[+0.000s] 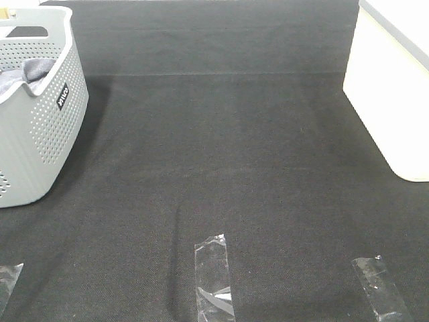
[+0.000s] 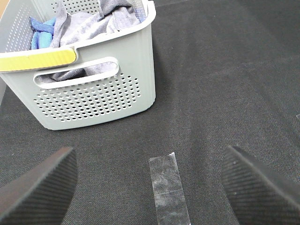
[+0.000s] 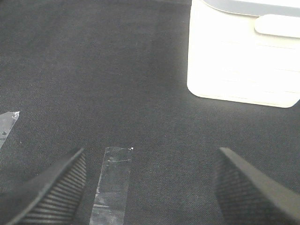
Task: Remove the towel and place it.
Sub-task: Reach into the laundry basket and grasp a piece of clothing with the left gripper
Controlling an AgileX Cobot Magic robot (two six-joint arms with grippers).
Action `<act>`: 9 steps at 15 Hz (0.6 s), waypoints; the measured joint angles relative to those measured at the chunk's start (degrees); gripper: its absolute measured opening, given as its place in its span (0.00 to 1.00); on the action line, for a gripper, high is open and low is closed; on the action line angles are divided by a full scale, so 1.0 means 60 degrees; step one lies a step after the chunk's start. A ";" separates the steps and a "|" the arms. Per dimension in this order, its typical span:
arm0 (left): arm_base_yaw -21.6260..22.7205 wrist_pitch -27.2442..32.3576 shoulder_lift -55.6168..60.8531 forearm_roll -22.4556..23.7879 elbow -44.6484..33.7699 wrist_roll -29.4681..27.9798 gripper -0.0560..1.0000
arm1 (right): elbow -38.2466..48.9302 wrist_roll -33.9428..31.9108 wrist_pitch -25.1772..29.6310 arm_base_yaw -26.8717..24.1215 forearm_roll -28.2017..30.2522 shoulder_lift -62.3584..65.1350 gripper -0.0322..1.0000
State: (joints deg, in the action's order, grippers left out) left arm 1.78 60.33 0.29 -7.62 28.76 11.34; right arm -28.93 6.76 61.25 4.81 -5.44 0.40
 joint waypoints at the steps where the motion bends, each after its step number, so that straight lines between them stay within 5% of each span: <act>1: 0.0000 0.0000 0.0000 0.0000 0.0000 0.0000 0.81 | 0.0000 0.0000 0.0000 0.0000 0.0000 0.0000 0.72; 9: 0.0000 0.0000 0.0000 0.0000 0.0000 0.0000 0.81 | 0.0000 0.0000 0.0000 0.0000 0.0000 0.0000 0.72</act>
State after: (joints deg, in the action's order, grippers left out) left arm 1.78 60.33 0.29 -7.62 28.76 11.34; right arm -28.93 6.76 61.25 4.81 -5.44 0.40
